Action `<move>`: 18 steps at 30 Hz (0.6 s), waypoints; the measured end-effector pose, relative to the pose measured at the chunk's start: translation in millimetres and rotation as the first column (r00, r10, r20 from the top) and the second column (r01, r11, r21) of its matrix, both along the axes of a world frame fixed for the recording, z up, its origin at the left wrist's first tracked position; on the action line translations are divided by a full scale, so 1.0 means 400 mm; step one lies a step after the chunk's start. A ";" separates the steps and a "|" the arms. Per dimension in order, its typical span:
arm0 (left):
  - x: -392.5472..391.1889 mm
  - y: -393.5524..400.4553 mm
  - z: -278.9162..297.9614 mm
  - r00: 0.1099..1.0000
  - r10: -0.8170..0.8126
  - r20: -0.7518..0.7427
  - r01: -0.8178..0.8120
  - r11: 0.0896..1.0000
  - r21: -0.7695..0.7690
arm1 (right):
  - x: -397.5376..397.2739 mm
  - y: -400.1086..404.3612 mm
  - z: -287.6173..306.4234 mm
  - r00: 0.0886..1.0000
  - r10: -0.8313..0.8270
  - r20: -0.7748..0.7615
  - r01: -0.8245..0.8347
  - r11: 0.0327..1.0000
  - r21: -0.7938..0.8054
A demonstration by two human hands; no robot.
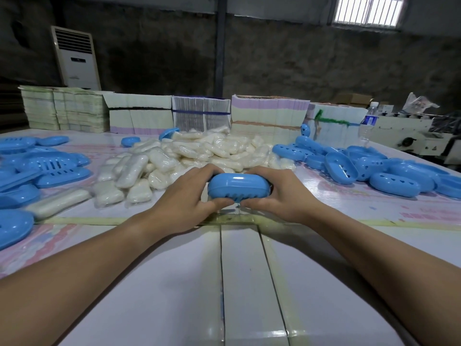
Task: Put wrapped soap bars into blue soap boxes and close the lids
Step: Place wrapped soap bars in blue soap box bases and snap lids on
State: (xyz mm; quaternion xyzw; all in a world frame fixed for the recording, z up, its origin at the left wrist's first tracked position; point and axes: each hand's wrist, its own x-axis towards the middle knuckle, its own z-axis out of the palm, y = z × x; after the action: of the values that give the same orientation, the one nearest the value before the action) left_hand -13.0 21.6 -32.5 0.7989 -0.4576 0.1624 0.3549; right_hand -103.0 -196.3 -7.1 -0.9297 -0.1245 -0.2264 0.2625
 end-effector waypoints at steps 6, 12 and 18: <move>-0.010 0.004 0.006 0.997 -0.033 0.069 0.032 0.999 0.026 | -0.007 -0.002 0.004 0.982 0.092 -0.166 -0.080 0.994 0.080; -0.015 -0.005 0.008 0.996 -0.061 0.067 0.058 0.998 0.035 | -0.004 0.014 0.025 0.942 0.123 -0.313 -0.088 0.989 0.122; 0.009 0.015 -0.004 0.992 -0.107 -0.074 0.116 0.984 0.135 | -0.091 -0.072 0.049 0.962 -0.141 -0.234 0.173 0.977 0.124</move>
State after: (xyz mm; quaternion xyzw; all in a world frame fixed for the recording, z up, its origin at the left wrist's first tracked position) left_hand -9.4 27.7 -34.2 0.7997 -0.4998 0.0836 0.3220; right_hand -139.2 -225.2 12.6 -0.9349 -0.0031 -0.1487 0.3223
